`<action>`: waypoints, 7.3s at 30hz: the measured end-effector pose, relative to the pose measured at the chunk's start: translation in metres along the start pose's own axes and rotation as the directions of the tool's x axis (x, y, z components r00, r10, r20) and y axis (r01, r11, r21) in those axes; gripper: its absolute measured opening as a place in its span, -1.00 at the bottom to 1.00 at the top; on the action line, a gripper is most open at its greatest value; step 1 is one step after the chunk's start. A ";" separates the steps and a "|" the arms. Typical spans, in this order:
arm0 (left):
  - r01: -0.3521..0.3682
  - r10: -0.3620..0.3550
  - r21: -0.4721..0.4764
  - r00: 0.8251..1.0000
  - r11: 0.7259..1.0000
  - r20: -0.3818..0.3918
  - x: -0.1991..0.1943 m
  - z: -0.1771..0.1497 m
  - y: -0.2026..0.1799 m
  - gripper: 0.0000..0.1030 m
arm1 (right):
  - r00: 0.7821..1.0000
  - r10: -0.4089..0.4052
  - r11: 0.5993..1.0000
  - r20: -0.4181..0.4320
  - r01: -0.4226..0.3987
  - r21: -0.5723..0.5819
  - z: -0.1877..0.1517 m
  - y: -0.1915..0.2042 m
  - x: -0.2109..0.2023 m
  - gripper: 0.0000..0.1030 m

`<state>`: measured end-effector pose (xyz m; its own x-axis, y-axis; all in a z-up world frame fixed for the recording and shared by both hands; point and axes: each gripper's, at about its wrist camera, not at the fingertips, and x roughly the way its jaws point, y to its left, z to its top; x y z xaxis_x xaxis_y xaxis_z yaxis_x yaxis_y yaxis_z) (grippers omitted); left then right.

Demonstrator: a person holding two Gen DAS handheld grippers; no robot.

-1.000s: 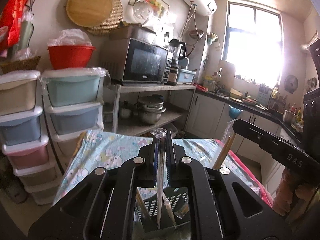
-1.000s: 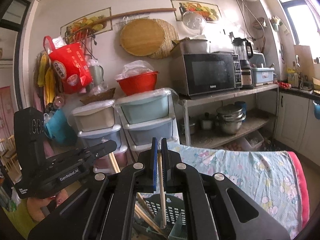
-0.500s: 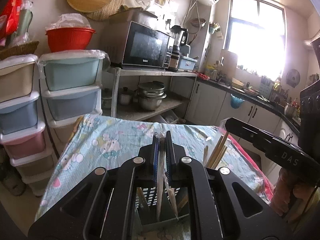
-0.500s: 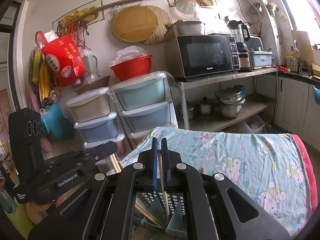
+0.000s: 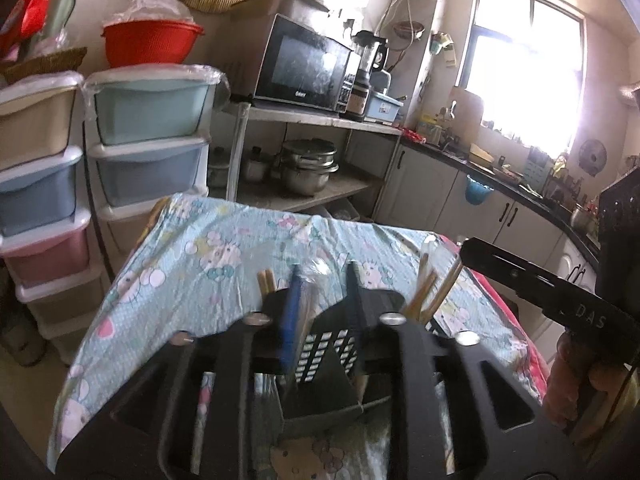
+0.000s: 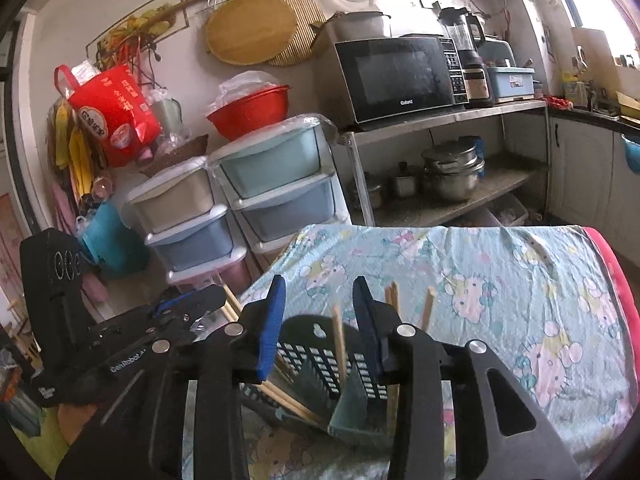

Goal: Organize utensils
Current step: 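Open the right tool to drop its chopstick into the caddy while the left tool releases its own, then withdraw both open tools from the caddy back toward the chopstick pile, then grasp another wrapped chopstick with the right tool while the left tool grasps one too, then raise the right tool's chopstick over the caddy while the left tool carries its own there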

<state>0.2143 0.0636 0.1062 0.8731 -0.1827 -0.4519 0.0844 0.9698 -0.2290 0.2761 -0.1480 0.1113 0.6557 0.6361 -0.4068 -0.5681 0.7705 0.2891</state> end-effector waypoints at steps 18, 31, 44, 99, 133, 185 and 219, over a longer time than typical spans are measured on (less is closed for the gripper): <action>-0.036 0.035 -0.057 0.999 0.998 -0.004 -0.018 -0.017 0.014 0.27 | 0.999 -0.013 1.000 -0.047 0.012 -0.012 -0.024 -0.002 -0.014 -0.18; -0.042 0.042 -0.071 0.999 0.997 0.000 -0.035 -0.030 0.018 0.77 | 0.998 -0.025 0.999 -0.053 0.023 -0.028 -0.037 0.001 -0.031 -0.07; -0.028 0.027 -0.077 1.000 0.997 -0.014 -0.047 -0.048 0.016 0.79 | 0.996 -0.061 0.997 -0.066 0.057 -0.057 -0.054 -0.001 -0.045 -0.06; 0.096 -0.081 0.037 0.953 0.995 -0.291 0.010 -0.136 -0.053 0.78 | 0.957 -0.183 0.976 -0.227 0.204 0.073 -0.148 -0.071 -0.074 -0.09; 0.279 -0.139 0.162 0.807 0.947 -0.574 0.108 -0.175 -0.128 -0.65 | 0.892 -0.139 0.955 -0.430 0.236 0.180 -0.194 -0.111 -0.042 -0.79; 0.149 -0.147 0.007 0.983 0.989 -0.112 -0.029 -0.060 -0.034 -0.86 | 0.997 -0.013 0.996 -0.074 0.007 -0.084 -0.089 0.002 -0.099 -0.99; 0.143 -0.146 0.048 0.988 0.988 0.053 -0.057 0.015 -0.039 -0.87 | 0.999 0.040 0.980 0.022 -0.035 -0.195 -0.023 0.044 -0.096 -0.99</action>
<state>0.1681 0.0391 0.1540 0.8755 -0.3135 -0.3677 0.2319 0.9402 -0.2494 0.1766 -0.1758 0.1437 0.6431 0.6671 -0.3761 -0.6767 0.7249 0.1288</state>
